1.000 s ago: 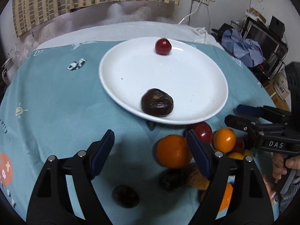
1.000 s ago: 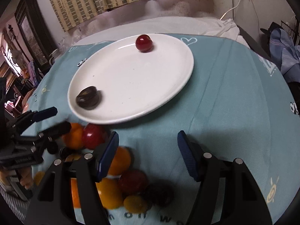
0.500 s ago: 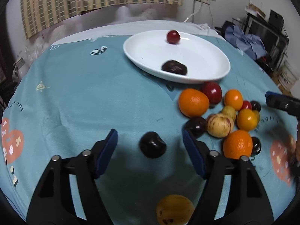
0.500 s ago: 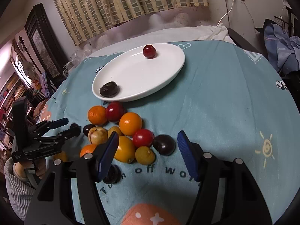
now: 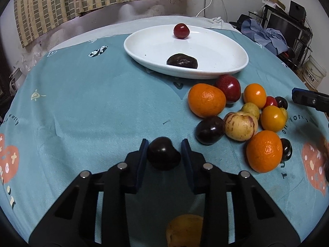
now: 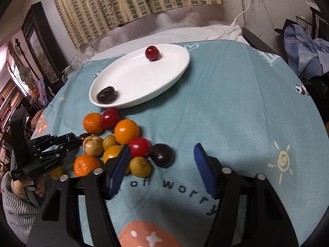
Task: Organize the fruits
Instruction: 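Grasp a small dark plum with the right gripper, then place the small plums on the white plate with both grippers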
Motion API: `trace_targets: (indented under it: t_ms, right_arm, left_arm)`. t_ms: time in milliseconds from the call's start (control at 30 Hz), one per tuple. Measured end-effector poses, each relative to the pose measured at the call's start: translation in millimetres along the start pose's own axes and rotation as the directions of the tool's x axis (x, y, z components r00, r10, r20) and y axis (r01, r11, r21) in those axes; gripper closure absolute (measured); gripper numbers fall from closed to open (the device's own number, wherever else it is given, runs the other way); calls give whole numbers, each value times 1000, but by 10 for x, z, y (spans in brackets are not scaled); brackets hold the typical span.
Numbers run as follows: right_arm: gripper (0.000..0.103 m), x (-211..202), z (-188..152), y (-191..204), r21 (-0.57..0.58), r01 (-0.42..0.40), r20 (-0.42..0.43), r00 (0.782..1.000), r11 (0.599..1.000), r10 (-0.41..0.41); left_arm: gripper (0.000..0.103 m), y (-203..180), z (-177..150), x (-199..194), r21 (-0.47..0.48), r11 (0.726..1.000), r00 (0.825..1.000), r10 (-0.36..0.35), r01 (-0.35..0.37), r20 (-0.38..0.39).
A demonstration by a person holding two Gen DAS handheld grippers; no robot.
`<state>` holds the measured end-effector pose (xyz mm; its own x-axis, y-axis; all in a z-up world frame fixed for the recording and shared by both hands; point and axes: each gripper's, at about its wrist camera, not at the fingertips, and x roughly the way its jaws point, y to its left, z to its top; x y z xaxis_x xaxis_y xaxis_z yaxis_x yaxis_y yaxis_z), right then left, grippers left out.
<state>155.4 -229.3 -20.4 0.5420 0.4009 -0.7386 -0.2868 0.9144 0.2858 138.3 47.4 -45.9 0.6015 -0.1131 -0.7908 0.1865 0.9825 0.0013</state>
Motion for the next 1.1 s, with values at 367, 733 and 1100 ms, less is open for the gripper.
trace_targets:
  t_ms: [367,733,1100]
  right_arm:
    - [60,201,-93,-14,-17,26,-33,999,1000,-26]
    - [78,216,-118,76,-48,27,-10,1000,998,-27]
    - [80,32,-5,-48,23,3,53,999,1000,-4]
  left_arm:
    - [70,-19,-1,5,3,1000,1000,4,-4,6]
    - [70,-1,8,6,3,1000,1000,1,-1,11]
    - [73,20,57,-94,-16,1000,999,-5,6,50]
